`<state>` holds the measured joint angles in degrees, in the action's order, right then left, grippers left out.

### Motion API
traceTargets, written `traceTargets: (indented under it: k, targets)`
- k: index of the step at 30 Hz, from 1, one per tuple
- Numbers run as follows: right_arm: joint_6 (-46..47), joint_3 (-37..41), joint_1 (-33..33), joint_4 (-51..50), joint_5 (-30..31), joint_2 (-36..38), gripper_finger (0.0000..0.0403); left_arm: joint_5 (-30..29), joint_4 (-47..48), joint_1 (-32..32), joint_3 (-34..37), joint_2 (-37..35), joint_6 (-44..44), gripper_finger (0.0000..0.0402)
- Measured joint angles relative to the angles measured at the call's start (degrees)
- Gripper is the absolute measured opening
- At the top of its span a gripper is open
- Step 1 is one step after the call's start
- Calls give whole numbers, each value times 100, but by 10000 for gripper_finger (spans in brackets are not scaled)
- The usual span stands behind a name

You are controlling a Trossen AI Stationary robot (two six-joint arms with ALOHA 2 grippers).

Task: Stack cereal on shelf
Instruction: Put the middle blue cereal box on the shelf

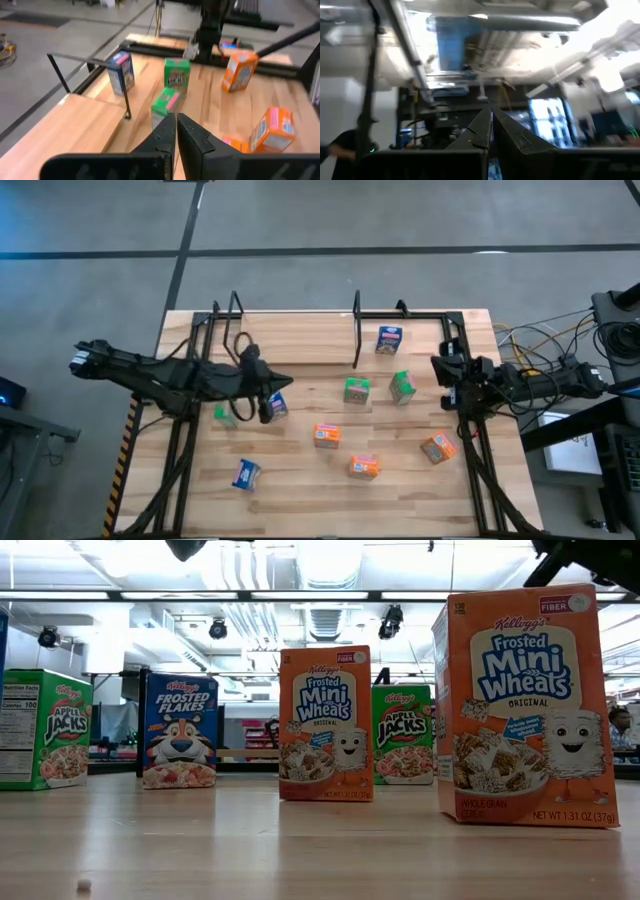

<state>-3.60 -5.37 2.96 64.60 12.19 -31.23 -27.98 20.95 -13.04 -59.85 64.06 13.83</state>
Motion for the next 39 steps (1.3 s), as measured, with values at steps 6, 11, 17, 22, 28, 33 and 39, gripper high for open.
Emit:
traceTargets:
  k: [6, 11, 17, 22, 28, 33, 39]
  targets:
    - [-6, -511, 0, -138, 76, -868, 9, 6, 827, 2, -429, 496, 80, 0]
    - [-60, -655, 0, -220, 70, -1203, 9, 7, 1511, 0, -664, 738, 300, 0]
    - [-68, -816, 0, -146, 70, -1472, 9, 53, 2201, 0, -964, 886, 603, 0]
    - [-26, -1057, 1, -278, -80, -1776, 9, 483, 2750, 2, -1183, 972, 793, 0]
    - [-15, -1430, 0, -507, -510, -2193, 9, 1137, 3053, 0, -1132, 975, 897, 1]
    - [-91, -1731, 0, -472, -780, -2618, 9, 1198, 3323, 0, -986, 970, 946, 32]
    - [-197, -1853, -93, -461, -795, -2890, 9, 1040, 3362, 0, -898, 965, 946, 113]
